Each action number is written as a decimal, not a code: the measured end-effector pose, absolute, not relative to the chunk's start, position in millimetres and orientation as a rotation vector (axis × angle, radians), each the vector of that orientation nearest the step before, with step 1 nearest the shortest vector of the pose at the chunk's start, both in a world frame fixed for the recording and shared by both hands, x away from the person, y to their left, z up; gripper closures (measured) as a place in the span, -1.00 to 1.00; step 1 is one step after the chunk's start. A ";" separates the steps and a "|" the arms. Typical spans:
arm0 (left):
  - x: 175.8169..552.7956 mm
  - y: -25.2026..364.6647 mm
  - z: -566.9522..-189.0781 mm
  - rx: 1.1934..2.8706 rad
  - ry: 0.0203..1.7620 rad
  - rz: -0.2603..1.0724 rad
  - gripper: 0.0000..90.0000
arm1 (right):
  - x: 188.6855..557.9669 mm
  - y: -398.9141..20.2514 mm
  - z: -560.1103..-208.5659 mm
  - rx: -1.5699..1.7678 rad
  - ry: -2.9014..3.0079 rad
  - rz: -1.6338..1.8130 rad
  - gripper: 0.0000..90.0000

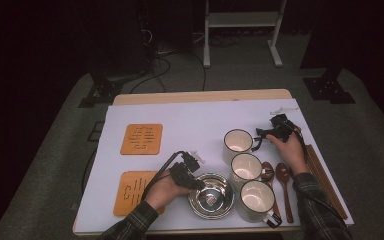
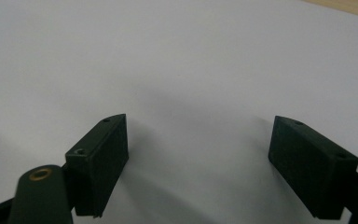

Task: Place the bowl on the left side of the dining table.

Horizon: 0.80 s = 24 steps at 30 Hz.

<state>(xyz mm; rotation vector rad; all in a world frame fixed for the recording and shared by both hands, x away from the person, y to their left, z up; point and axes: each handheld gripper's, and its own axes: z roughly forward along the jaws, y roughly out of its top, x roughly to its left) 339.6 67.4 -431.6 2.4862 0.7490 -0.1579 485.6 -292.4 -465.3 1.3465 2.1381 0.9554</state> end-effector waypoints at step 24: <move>340.6 64.4 -417.3 2.444 0.723 -0.144 0.92 | 485.4 -292.3 -465.3 1.344 2.138 0.954 -0.59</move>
